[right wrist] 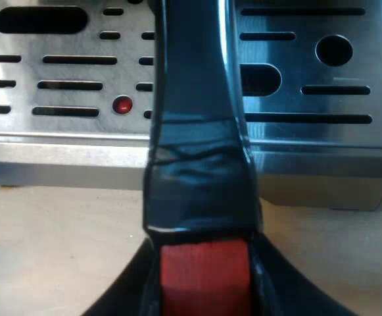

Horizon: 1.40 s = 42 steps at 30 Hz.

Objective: Grind coffee beans and then tamp

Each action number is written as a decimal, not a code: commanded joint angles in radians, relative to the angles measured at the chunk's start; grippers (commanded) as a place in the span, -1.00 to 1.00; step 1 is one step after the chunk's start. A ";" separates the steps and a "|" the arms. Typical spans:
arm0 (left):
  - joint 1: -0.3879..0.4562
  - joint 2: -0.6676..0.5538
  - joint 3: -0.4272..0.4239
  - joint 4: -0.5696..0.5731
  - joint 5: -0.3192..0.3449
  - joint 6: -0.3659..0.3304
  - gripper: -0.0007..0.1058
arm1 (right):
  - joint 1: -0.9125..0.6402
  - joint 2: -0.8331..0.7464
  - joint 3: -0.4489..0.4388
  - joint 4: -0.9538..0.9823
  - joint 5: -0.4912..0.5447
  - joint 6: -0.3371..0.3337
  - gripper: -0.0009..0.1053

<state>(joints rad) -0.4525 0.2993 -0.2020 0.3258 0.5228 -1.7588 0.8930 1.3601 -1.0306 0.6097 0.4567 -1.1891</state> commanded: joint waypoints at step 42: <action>-0.004 0.001 -0.020 0.018 0.014 -0.010 0.23 | 0.315 -0.105 -0.005 0.264 0.220 0.180 -0.98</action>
<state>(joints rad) -0.4525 0.2993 -0.2091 0.3526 0.5249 -1.7588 1.2030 1.2778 -1.0238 0.8778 0.6067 -1.0108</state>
